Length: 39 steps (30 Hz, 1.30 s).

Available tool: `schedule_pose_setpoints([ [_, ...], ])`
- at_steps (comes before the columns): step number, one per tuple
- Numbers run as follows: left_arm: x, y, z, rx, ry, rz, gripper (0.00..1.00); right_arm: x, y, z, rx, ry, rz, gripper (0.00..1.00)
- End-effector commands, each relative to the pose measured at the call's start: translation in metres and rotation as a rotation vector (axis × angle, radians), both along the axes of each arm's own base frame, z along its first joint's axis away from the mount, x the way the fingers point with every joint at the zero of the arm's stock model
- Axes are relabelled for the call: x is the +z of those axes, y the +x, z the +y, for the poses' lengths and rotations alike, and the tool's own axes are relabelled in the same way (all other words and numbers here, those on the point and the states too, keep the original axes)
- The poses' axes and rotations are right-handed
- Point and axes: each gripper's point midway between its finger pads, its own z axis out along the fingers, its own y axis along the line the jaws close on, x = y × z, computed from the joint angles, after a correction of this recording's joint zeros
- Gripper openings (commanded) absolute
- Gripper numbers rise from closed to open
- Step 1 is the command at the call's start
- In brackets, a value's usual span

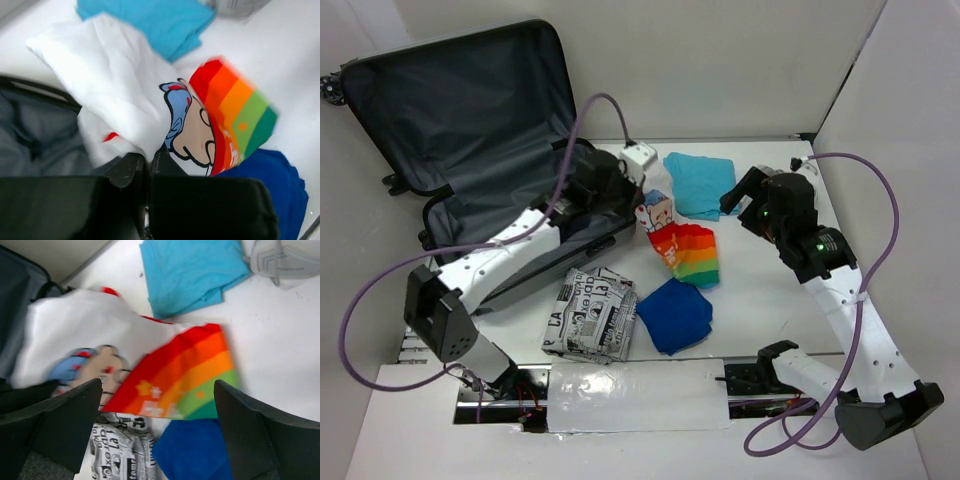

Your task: Pack the luggage

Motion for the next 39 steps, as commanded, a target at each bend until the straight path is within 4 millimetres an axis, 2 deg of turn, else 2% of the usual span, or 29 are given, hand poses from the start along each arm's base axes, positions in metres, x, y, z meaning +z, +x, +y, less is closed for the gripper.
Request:
schedule_pose_setpoints([
  [1,0.092,-0.004,-0.004,-0.282,-0.122,-0.237,0.00,-0.007,-0.002,-0.009,-0.025,-0.026,0.011,1.00],
  [3,0.100,0.006,0.014,-0.274,-0.111,-0.243,0.00,-0.010,-0.001,-0.009,-0.020,-0.035,0.010,1.00],
  [5,0.101,0.004,0.026,-0.316,-0.106,-0.234,0.00,-0.010,-0.001,-0.009,-0.020,-0.035,0.010,1.00],
  [6,0.107,0.012,0.043,-0.288,-0.102,-0.254,0.00,-0.012,0.000,-0.008,-0.016,-0.046,0.019,1.00],
  [7,0.094,0.016,0.052,-0.283,-0.088,-0.229,0.00,-0.013,0.001,-0.011,-0.025,-0.046,0.019,1.00],
  [8,0.095,0.016,0.061,-0.283,-0.089,-0.236,0.00,-0.017,0.000,-0.012,-0.020,-0.057,0.029,1.00],
  [9,0.098,0.029,0.080,-0.237,-0.089,-0.249,0.00,-0.015,0.002,-0.011,-0.020,-0.053,0.016,0.98],
  [12,0.098,0.037,0.107,-0.239,-0.102,-0.244,0.00,-0.016,0.005,-0.011,-0.012,-0.070,0.016,0.98],
  [13,0.103,0.047,0.131,-0.193,-0.104,-0.255,0.00,-0.019,0.007,-0.010,-0.011,-0.073,0.027,0.98],
  [15,0.096,0.057,0.150,-0.209,-0.100,-0.248,0.00,-0.022,0.008,-0.010,-0.011,-0.076,0.036,0.98],
  [16,0.094,0.064,0.172,-0.194,-0.099,-0.247,0.00,-0.025,0.010,-0.009,-0.011,-0.079,0.044,0.98],
  [17,0.095,0.063,0.175,-0.249,-0.103,-0.259,0.00,-0.023,0.011,-0.009,-0.011,-0.076,0.036,0.98],
  [18,0.082,0.072,0.183,-0.259,-0.104,-0.234,0.00,-0.026,0.013,-0.010,-0.012,-0.075,0.049,0.98],
  [19,0.078,0.079,0.197,-0.250,-0.103,-0.229,0.00,-0.027,0.013,-0.010,-0.007,-0.083,0.048,0.98],
  [21,0.074,0.089,0.205,-0.296,-0.118,-0.238,0.00,-0.026,0.015,-0.009,-0.007,-0.083,0.050,0.98],
  [22,0.053,0.101,0.216,-0.296,-0.137,-0.191,0.00,-0.029,0.017,-0.009,-0.007,-0.086,0.059,0.98],
  [25,0.041,0.122,0.226,-0.300,-0.163,-0.142,0.00,-0.029,0.017,-0.009,-0.007,-0.086,0.059,0.98],
  [26,0.015,0.138,0.233,-0.283,-0.179,-0.081,0.00,-0.031,0.018,-0.008,-0.007,-0.089,0.067,0.98],
  [27,0.020,0.154,0.240,-0.243,-0.154,-0.089,0.00,-0.034,0.019,-0.008,-0.007,-0.089,0.069,0.98],
  [29,0.006,0.169,0.249,-0.220,-0.159,-0.048,0.00,-0.037,0.020,-0.008,-0.006,-0.092,0.078,0.98],
  [30,-0.016,0.182,0.258,-0.191,-0.169,-0.007,0.00,-0.040,0.022,-0.010,-0.015,-0.094,0.087,0.98],
  [32,-0.014,0.196,0.267,-0.155,-0.166,-0.014,0.00,-0.039,0.024,-0.010,-0.015,-0.095,0.088,0.98],
  [35,-0.020,0.202,0.278,-0.162,-0.184,-0.034,0.00,-0.042,0.026,-0.009,-0.015,-0.097,0.097,0.97],
  [39,-0.029,0.214,0.288,-0.117,-0.125,-0.083,0.00,-0.046,0.031,-0.010,-0.022,-0.107,0.112,0.97],
])
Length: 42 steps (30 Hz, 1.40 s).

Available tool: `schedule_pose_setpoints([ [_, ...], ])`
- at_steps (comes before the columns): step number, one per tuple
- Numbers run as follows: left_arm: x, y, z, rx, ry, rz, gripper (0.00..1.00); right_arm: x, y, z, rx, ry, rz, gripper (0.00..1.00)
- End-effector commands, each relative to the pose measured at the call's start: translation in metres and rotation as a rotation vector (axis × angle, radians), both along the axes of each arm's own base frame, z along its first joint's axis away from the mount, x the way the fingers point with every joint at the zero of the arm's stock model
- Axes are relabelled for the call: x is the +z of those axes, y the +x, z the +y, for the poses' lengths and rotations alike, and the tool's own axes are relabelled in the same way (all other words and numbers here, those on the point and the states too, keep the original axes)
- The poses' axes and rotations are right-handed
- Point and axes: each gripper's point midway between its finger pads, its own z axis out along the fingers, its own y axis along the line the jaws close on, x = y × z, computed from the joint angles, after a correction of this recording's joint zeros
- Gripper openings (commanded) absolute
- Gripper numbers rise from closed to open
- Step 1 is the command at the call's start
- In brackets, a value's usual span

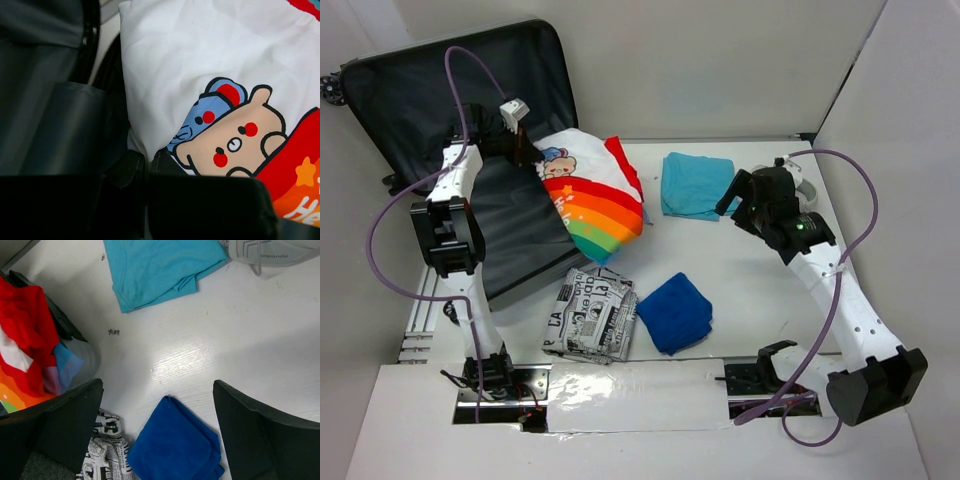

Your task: Pack the luggage

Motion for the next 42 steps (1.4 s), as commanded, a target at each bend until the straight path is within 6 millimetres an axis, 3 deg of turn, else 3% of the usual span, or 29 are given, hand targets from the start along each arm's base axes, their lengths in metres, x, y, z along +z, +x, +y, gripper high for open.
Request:
schedule_pose_setpoints([
  [1,0.039,0.021,0.014,0.026,0.064,-0.205,0.00,0.009,0.010,-0.003,-0.015,-0.011,-0.039,0.97],
  [3,0.036,0.028,0.015,0.069,0.080,-0.204,0.00,0.005,0.012,-0.004,-0.022,-0.020,-0.029,0.97],
  [5,0.031,0.046,0.032,0.194,0.104,-0.204,0.00,0.001,0.013,-0.004,-0.022,-0.023,-0.018,0.97],
  [12,0.007,0.050,0.013,0.168,0.129,-0.177,0.00,-0.005,0.016,-0.002,-0.014,-0.023,0.002,0.97],
  [14,0.004,0.053,0.007,0.194,0.162,-0.174,0.30,-0.012,0.018,0.001,-0.007,-0.024,0.024,0.97],
  [15,-0.007,0.058,0.018,0.260,0.196,-0.148,0.40,-0.008,0.018,0.003,0.000,-0.016,0.017,0.97],
  [17,-0.016,0.061,0.020,0.310,0.217,-0.094,0.54,-0.011,0.019,0.004,0.013,-0.020,0.028,0.97],
  [19,-0.019,0.058,0.017,0.319,0.222,-0.062,0.59,-0.014,0.020,0.006,0.020,-0.017,0.038,0.97],
  [20,-0.025,0.055,0.018,0.337,0.218,-0.032,0.77,-0.013,0.021,0.009,0.041,-0.011,0.029,0.97],
  [21,-0.013,0.052,0.021,0.379,0.210,-0.031,0.91,-0.015,0.023,0.012,0.066,-0.016,0.033,0.97],
  [23,-0.015,0.041,0.033,0.422,0.192,0.009,0.99,-0.015,0.030,0.022,0.123,-0.008,0.016,0.95],
  [24,-0.010,0.036,0.030,0.428,0.165,0.023,1.00,-0.015,0.030,0.036,0.206,-0.007,0.008,0.93],
  [25,0.009,0.031,0.033,0.440,0.146,-0.005,1.00,-0.012,0.034,0.048,0.258,-0.008,-0.008,0.93],
  [27,0.014,0.022,0.036,0.470,0.113,0.012,1.00,0.001,0.038,0.085,0.389,-0.035,-0.073,0.93],
  [28,0.031,0.019,0.037,0.486,0.110,-0.015,1.00,0.002,0.038,0.100,0.437,-0.049,-0.083,0.93],
  [29,0.033,0.017,0.038,0.499,0.106,-0.012,1.00,-0.009,0.038,0.124,0.508,-0.099,-0.069,0.93],
  [30,0.035,0.014,0.041,0.531,0.103,0.005,1.00,0.003,0.043,0.140,0.541,-0.114,-0.098,0.93],
  [31,0.038,0.011,0.042,0.548,0.102,0.017,1.00,-0.017,0.050,0.155,0.573,-0.147,-0.055,0.93],
  [33,0.042,0.004,0.045,0.580,0.099,0.029,1.00,-0.023,0.053,0.185,0.642,-0.180,-0.047,0.94],
  [34,0.041,0.000,0.044,0.588,0.088,0.048,1.00,-0.010,0.061,0.198,0.659,-0.179,-0.080,0.94],
  [35,0.039,-0.006,0.049,0.604,0.094,0.056,1.00,-0.026,0.065,0.218,0.699,-0.174,-0.057,0.94],
  [37,0.034,-0.014,0.043,0.601,0.060,0.094,1.00,-0.021,0.072,0.247,0.781,-0.134,-0.088,0.94],
  [38,0.033,-0.018,0.039,0.583,0.049,0.096,1.00,-0.043,0.082,0.256,0.785,-0.146,-0.048,0.94],
  [39,0.018,-0.027,0.034,0.571,0.034,0.137,1.00,-0.050,0.084,0.263,0.790,-0.145,-0.024,0.92],
  [40,0.021,-0.032,0.033,0.580,0.018,0.139,1.00,-0.038,0.091,0.278,0.807,-0.129,-0.054,0.91],
  [41,0.017,-0.036,0.028,0.584,0.014,0.147,1.00,-0.044,0.097,0.283,0.807,-0.130,-0.048,0.91],
  [42,0.003,-0.042,0.030,0.610,0.016,0.174,1.00,-0.064,0.104,0.289,0.810,-0.140,-0.015,0.91],
])
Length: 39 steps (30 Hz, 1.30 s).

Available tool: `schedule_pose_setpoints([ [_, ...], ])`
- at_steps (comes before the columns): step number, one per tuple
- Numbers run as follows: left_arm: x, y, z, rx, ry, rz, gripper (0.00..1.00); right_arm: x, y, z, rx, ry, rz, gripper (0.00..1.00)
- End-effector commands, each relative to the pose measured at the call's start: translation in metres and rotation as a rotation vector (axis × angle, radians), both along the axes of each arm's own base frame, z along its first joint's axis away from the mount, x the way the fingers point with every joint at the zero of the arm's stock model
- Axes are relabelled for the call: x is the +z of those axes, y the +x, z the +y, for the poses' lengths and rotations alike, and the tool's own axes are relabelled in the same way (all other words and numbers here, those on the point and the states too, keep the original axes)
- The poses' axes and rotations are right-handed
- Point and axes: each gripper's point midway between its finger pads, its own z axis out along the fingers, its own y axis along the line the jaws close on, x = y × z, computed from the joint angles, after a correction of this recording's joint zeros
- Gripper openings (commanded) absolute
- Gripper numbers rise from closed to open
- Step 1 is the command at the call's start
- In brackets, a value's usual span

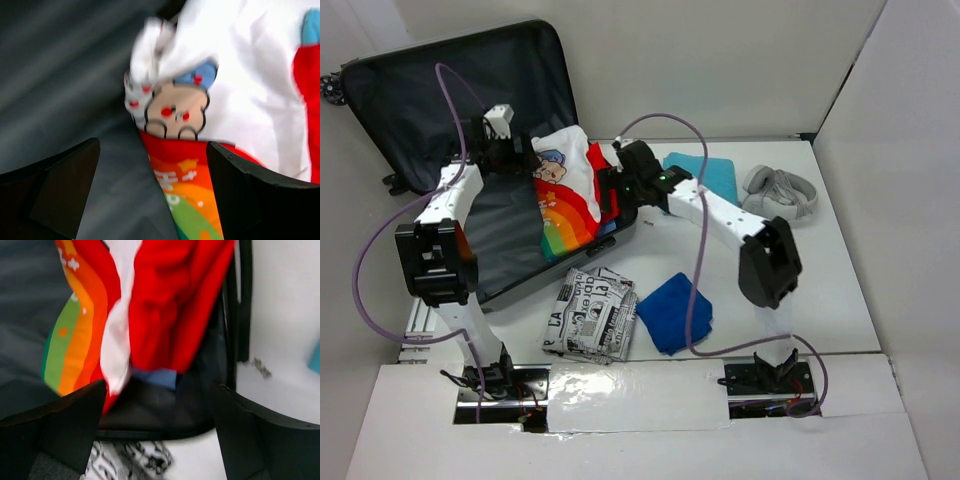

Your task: Pack the luggage

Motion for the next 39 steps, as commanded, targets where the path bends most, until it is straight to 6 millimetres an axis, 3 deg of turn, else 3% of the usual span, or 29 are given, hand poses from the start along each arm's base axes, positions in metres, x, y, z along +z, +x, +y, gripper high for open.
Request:
schedule_pose_setpoints([
  [1,-0.013,-0.017,-0.004,0.072,-0.063,0.039,1.00,0.013,0.024,0.031,0.051,0.046,-0.056,0.90],
  [2,-0.010,-0.023,-0.005,0.079,-0.072,0.031,1.00,0.007,0.027,0.034,0.051,0.039,-0.047,0.90],
  [3,-0.025,-0.032,-0.005,0.101,-0.084,0.065,1.00,-0.014,0.030,0.036,0.039,-0.005,-0.019,0.90],
  [4,-0.026,-0.036,-0.004,0.121,-0.086,0.066,1.00,-0.023,0.037,0.039,0.030,-0.023,-0.011,0.90],
  [5,-0.035,-0.041,-0.005,0.129,-0.097,0.090,1.00,-0.014,0.040,0.042,0.030,-0.009,-0.028,0.90],
  [6,-0.038,-0.046,-0.006,0.135,-0.105,0.102,1.00,-0.030,0.042,0.043,0.030,-0.029,-0.003,0.90],
  [9,-0.061,-0.061,-0.027,0.083,-0.184,0.157,0.98,-0.044,0.048,0.047,0.012,-0.044,0.017,0.86],
  [10,-0.059,-0.063,-0.037,0.046,-0.199,0.146,0.95,-0.040,0.051,0.046,0.002,-0.044,0.003,0.84],
  [11,-0.061,-0.064,-0.046,0.034,-0.206,0.151,0.95,-0.048,0.052,0.046,0.002,-0.053,0.014,0.84],
  [15,-0.072,-0.068,-0.060,0.035,-0.169,0.188,0.91,-0.054,0.053,0.045,-0.012,-0.054,0.014,0.74],
  [20,-0.093,-0.077,-0.069,0.039,-0.167,0.243,0.78,-0.065,0.051,0.042,-0.019,-0.041,0.045,0.54],
  [21,-0.093,-0.077,-0.073,0.036,-0.173,0.246,0.75,-0.065,0.054,0.039,-0.021,-0.036,0.049,0.45],
  [24,-0.107,-0.087,-0.077,0.052,-0.153,0.286,0.60,-0.060,0.062,0.033,-0.024,-0.025,0.044,0.32],
  [25,-0.104,-0.090,-0.075,0.060,-0.147,0.280,0.55,-0.060,0.058,0.037,0.016,-0.013,0.054,0.18],
  [27,-0.094,-0.097,-0.076,0.064,-0.154,0.261,0.55,-0.051,0.061,0.033,0.045,0.009,0.063,0.06],
  [28,-0.095,-0.104,-0.080,0.062,-0.161,0.269,0.57,-0.046,0.054,0.038,0.094,0.030,0.083,0.00],
  [29,-0.092,-0.108,-0.080,0.061,-0.161,0.263,0.60,-0.035,0.059,0.036,0.108,0.047,0.080,0.00],
  [30,-0.080,-0.110,-0.080,0.059,-0.162,0.234,0.64,-0.040,0.055,0.028,0.138,0.034,0.126,0.00],
  [34,-0.078,-0.132,-0.080,0.111,-0.163,0.240,0.97,-0.015,0.032,0.030,0.321,0.088,0.156,0.00],
  [36,-0.076,-0.136,-0.083,0.107,-0.183,0.223,1.00,-0.007,0.029,0.027,0.361,0.102,0.144,0.00],
  [39,-0.086,-0.146,-0.087,0.094,-0.207,0.253,1.00,-0.018,0.017,0.028,0.423,0.126,0.201,0.00],
])
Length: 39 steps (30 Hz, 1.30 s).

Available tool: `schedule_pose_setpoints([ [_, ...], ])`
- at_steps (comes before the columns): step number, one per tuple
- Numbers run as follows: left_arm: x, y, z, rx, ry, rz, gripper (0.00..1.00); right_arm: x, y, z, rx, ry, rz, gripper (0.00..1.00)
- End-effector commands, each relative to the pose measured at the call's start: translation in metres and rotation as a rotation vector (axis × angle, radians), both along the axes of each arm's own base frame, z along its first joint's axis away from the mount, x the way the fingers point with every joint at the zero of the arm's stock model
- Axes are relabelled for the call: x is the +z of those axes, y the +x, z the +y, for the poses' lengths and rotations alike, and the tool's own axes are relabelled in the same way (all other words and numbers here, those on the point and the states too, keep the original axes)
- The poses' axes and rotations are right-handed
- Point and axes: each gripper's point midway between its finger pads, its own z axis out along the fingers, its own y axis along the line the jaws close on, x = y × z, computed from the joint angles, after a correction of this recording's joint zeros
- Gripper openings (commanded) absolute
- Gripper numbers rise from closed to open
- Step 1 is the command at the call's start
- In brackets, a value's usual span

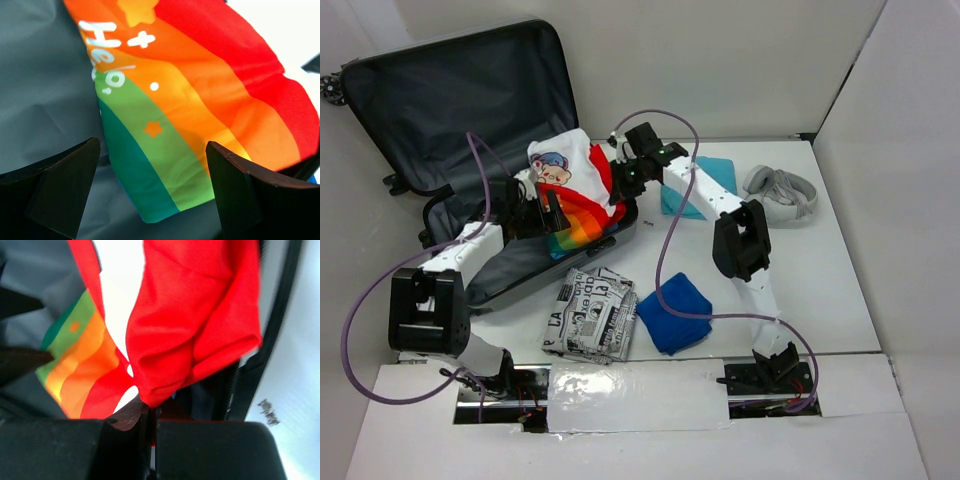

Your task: Pack the luggage

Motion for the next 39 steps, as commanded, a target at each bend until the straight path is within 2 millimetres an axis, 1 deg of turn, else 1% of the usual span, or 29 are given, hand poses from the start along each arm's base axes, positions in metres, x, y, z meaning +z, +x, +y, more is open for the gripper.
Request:
schedule_pose_setpoints([
  [1,-0.002,-0.003,-0.004,0.021,-0.040,0.004,1.00,0.020,-0.026,0.002,0.156,0.068,0.051,0.00],
  [3,-0.002,-0.003,0.001,0.053,-0.021,0.007,1.00,0.014,-0.024,-0.001,0.175,0.065,0.065,0.00],
  [4,-0.003,-0.002,0.004,0.077,-0.019,0.010,1.00,0.002,-0.028,-0.004,0.185,0.041,0.094,0.00],
  [5,0.000,0.002,0.009,0.118,-0.007,0.005,1.00,-0.001,-0.031,-0.003,0.196,0.012,0.083,0.00],
  [6,0.000,0.002,0.009,0.118,-0.007,0.005,1.00,-0.004,-0.027,-0.003,0.189,0.004,0.077,0.00],
  [8,0.011,0.014,0.015,0.145,-0.009,-0.022,1.00,-0.009,-0.030,-0.001,0.204,-0.011,0.073,0.00],
  [10,0.012,0.026,0.024,0.171,-0.002,-0.023,1.00,-0.006,-0.028,0.000,0.204,-0.003,0.055,0.00],
  [11,0.029,0.043,0.024,0.171,-0.006,-0.072,1.00,-0.004,-0.027,0.000,0.204,0.003,0.044,0.00],
  [12,0.035,0.052,0.027,0.173,-0.020,-0.085,1.00,-0.005,-0.026,-0.001,0.196,-0.007,0.039,0.00],
  [13,0.032,0.062,0.029,0.157,-0.020,-0.087,1.00,0.001,-0.024,0.000,0.190,0.003,0.029,0.00],
  [14,0.050,0.080,0.033,0.149,-0.024,-0.138,1.00,0.000,-0.023,-0.001,0.181,-0.007,0.023,0.00],
  [15,0.055,0.088,0.030,0.122,-0.031,-0.161,1.00,-0.003,-0.024,-0.002,0.181,-0.011,0.032,0.00],
  [17,0.061,0.108,0.041,0.126,-0.029,-0.202,1.00,-0.005,-0.021,-0.004,0.177,-0.003,0.032,0.00],
  [18,0.065,0.122,0.035,0.084,-0.043,-0.218,1.00,-0.005,-0.021,-0.004,0.178,-0.003,0.032,0.00],
  [19,0.074,0.133,0.042,0.095,-0.041,-0.241,1.00,-0.002,-0.021,-0.004,0.178,0.001,0.024,0.00],
  [20,0.064,0.134,0.042,0.096,-0.041,-0.220,1.00,-0.002,-0.021,-0.004,0.178,0.001,0.024,0.00],
  [21,0.072,0.145,0.046,0.109,-0.031,-0.244,1.00,-0.006,-0.023,-0.005,0.178,-0.004,0.035,0.00],
  [22,0.057,0.151,0.048,0.117,-0.026,-0.211,1.00,-0.007,-0.026,-0.007,0.177,-0.008,0.042,0.00],
  [24,0.056,0.157,0.046,0.108,-0.033,-0.186,1.00,-0.002,-0.022,-0.007,0.178,-0.007,0.010,0.00],
  [25,0.046,0.161,0.046,0.108,-0.034,-0.168,1.00,-0.002,-0.022,-0.007,0.178,-0.007,0.010,0.00],
  [28,0.034,0.166,0.051,0.126,-0.019,-0.144,1.00,0.003,-0.015,-0.009,0.169,0.001,-0.007,0.00],
  [30,0.033,0.166,0.051,0.121,-0.012,-0.146,0.99,0.006,-0.010,-0.013,0.158,0.006,-0.016,0.00],
  [31,0.033,0.166,0.051,0.121,-0.012,-0.146,0.95,0.006,-0.010,-0.013,0.158,0.006,-0.016,0.00],
  [34,0.027,0.166,0.044,0.086,-0.041,-0.150,0.56,-0.005,-0.010,-0.012,0.151,-0.001,0.009,0.00],
  [35,0.026,0.162,0.043,0.086,-0.041,-0.144,0.43,0.002,-0.004,-0.015,0.142,0.008,-0.009,0.00],
  [36,0.024,0.163,0.043,0.093,-0.049,-0.150,0.10,-0.004,-0.003,-0.015,0.142,0.002,0.002,0.00],
  [37,0.027,0.156,0.044,0.108,-0.053,-0.154,0.00,0.000,-0.001,-0.013,0.142,0.008,-0.010,0.00],
  [38,0.026,0.152,0.043,0.108,-0.053,-0.154,0.00,-0.007,0.000,-0.015,0.135,-0.006,-0.003,0.00],
  [39,0.028,0.150,0.043,0.107,-0.053,-0.172,0.00,-0.006,0.002,-0.013,0.127,0.001,-0.005,0.00],
])
